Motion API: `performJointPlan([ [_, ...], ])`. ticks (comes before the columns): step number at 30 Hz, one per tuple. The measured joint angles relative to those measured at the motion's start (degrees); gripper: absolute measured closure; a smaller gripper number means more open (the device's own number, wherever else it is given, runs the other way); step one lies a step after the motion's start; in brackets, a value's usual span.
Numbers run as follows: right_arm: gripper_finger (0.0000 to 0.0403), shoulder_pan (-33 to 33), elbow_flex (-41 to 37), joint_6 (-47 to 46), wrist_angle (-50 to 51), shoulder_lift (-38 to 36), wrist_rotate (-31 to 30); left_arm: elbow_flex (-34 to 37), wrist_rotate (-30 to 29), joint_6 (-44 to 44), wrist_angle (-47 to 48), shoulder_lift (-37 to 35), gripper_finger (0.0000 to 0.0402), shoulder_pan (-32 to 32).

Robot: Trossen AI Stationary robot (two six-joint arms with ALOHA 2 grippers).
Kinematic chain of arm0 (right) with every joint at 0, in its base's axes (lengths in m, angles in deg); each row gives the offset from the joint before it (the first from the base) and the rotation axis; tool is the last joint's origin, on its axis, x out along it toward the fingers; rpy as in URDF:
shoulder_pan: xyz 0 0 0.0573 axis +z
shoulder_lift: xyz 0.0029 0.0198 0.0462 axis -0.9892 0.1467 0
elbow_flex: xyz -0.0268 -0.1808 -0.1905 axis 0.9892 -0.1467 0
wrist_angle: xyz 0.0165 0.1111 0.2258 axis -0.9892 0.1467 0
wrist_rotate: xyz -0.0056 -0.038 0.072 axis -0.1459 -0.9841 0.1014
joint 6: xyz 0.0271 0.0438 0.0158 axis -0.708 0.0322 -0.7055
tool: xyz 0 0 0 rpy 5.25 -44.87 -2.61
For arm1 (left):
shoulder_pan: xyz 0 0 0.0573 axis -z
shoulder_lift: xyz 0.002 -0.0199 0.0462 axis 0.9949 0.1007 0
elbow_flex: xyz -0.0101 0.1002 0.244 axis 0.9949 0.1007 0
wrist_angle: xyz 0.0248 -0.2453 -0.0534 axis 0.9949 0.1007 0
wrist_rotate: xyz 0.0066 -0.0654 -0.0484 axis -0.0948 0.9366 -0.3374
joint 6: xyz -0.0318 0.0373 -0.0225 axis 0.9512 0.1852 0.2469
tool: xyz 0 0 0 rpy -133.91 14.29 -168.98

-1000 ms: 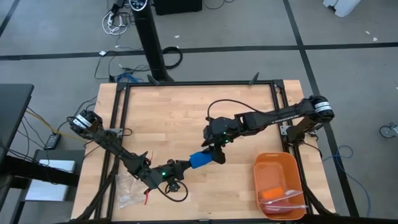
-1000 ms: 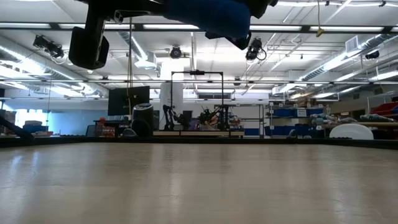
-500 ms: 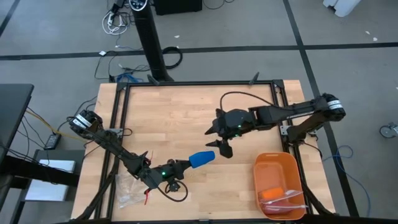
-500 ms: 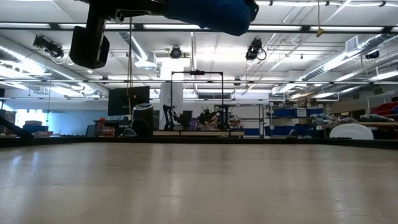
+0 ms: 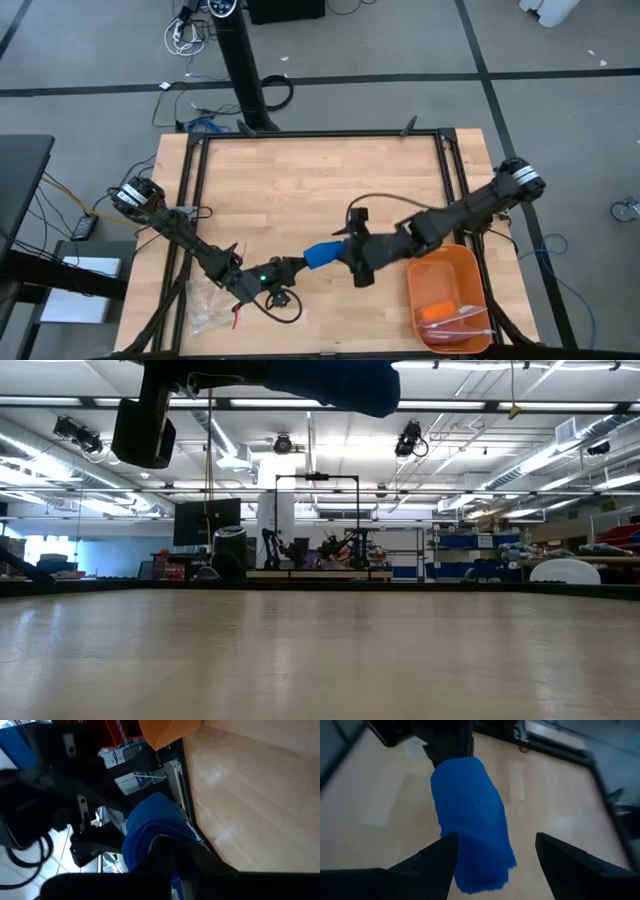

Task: Roll bandage
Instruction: Roll the blue bandage

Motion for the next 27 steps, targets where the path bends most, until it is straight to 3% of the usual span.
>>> performJointPlan([
  [4, 0.0135, 2.87, 5.02, 3.9, 1.76, 3.47, -6.61, 0.0, -0.11, 0.34, -0.03, -0.01, 0.0384, -0.35],
  [12, 0.0134, 3.96, 12.15, 4.81, 8.52, 10.52, -6.79, 0.0, -0.56, 0.39, -1.69, -0.01, 0.0384, -1.08],
  [18, 0.0126, 2.81, 15.93, 4.58, 15.16, 14.69, -13.03, 0.02, -1.32, 0.37, -2.31, 0.01, 0.0384, -1.14],
  [24, 0.0117, 2.2, 17.8, 4.78, 15.45, 14.98, -13.28, 0.02, -1.3, 0.31, -2.65, -0.07, 0.0384, -1.06],
  [27, 0.0115, 1.34, 17.82, 3.67, 15.72, 14.86, -10.16, 0.02, -1.23, -0.01, -2.73, -0.06, 0.0384, -1.06],
])
